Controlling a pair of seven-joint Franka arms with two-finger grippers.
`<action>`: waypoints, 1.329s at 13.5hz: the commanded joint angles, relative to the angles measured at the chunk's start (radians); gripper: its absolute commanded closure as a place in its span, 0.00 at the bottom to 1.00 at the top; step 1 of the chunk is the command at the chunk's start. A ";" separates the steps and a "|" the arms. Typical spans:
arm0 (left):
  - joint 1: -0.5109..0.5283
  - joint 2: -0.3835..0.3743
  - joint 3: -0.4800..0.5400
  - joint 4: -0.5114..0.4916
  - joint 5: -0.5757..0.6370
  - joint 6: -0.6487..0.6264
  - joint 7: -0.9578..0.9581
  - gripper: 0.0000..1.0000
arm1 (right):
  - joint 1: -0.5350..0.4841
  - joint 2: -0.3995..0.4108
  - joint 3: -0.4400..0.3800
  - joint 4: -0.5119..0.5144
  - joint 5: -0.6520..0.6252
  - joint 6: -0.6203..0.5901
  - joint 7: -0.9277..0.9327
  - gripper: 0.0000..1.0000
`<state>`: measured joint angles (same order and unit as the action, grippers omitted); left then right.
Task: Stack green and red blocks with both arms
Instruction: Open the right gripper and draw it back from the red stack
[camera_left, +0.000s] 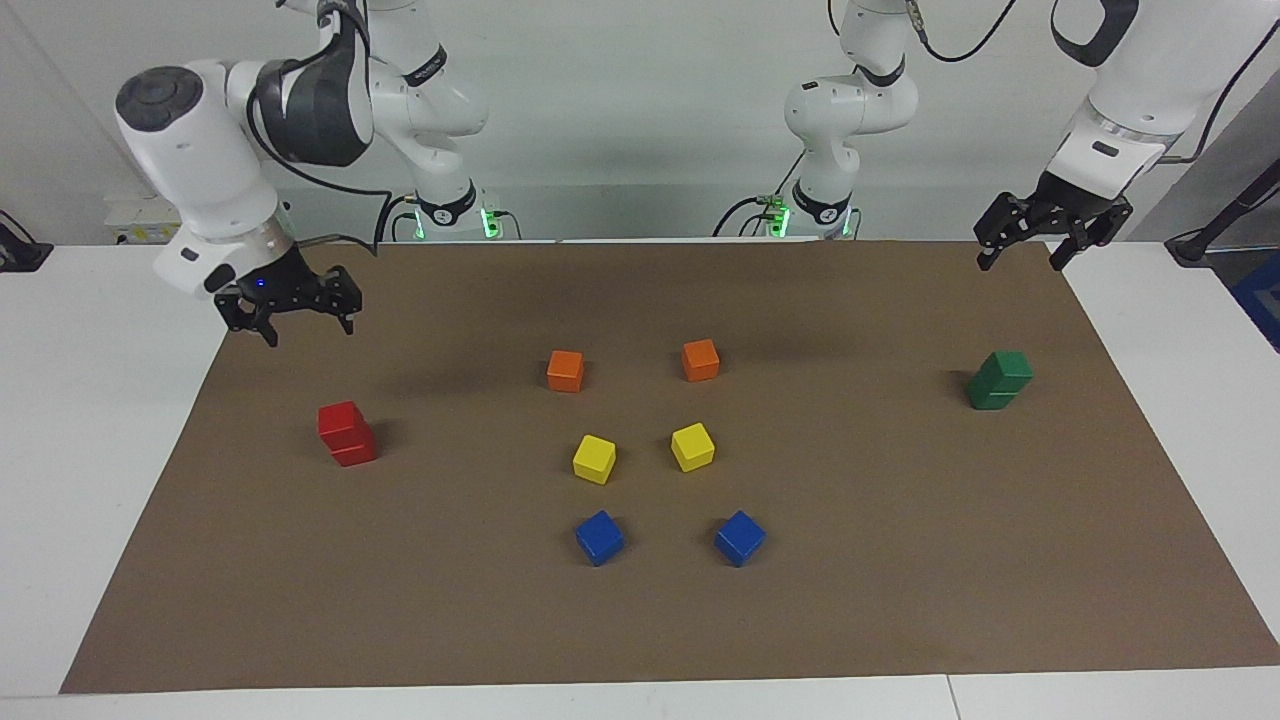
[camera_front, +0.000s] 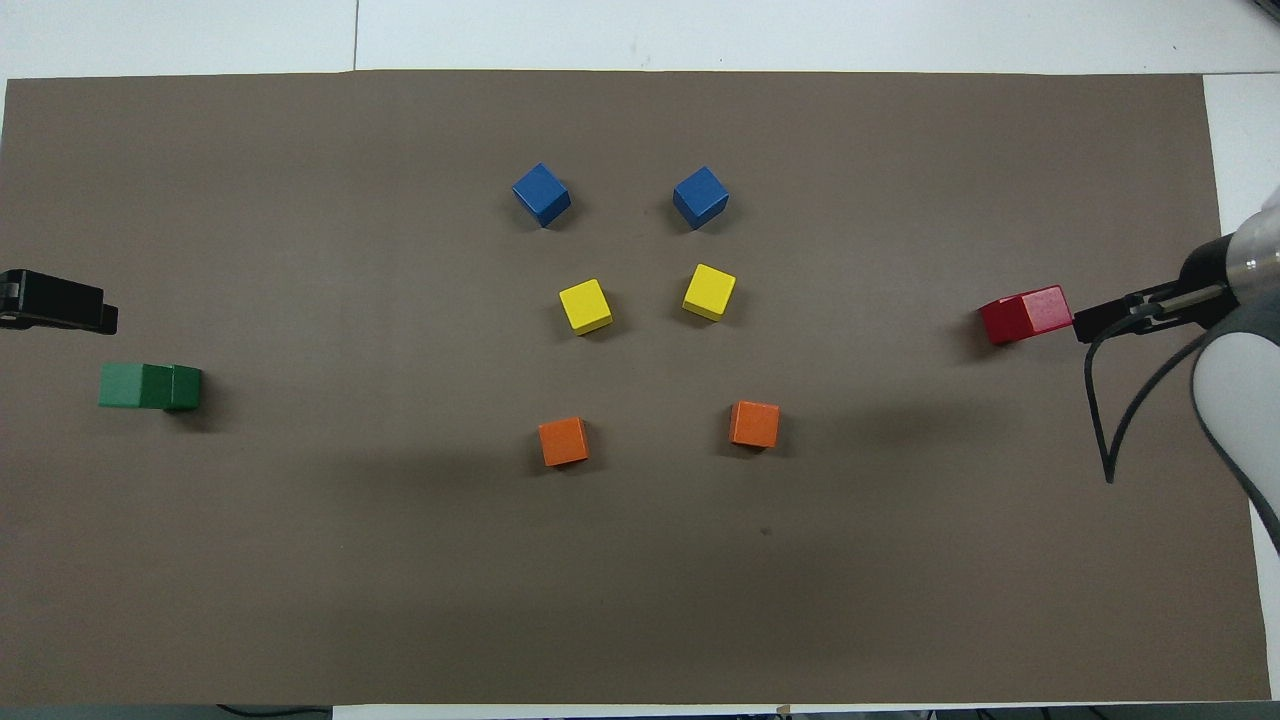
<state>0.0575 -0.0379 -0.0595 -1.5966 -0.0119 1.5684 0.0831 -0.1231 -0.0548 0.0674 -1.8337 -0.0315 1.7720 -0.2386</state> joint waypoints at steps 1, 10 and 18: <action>0.002 0.003 0.000 0.004 -0.008 0.009 -0.009 0.00 | 0.009 -0.059 0.005 0.002 0.021 -0.064 0.030 0.00; 0.002 0.003 -0.002 0.004 -0.008 0.009 -0.009 0.00 | 0.034 -0.120 0.003 0.022 0.036 -0.123 0.062 0.00; -0.008 0.003 -0.003 0.004 -0.008 0.010 -0.011 0.00 | 0.033 -0.024 0.005 0.129 0.027 -0.239 0.088 0.00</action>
<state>0.0568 -0.0379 -0.0650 -1.5966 -0.0119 1.5713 0.0831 -0.0882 -0.1465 0.0698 -1.7939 -0.0075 1.5879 -0.1795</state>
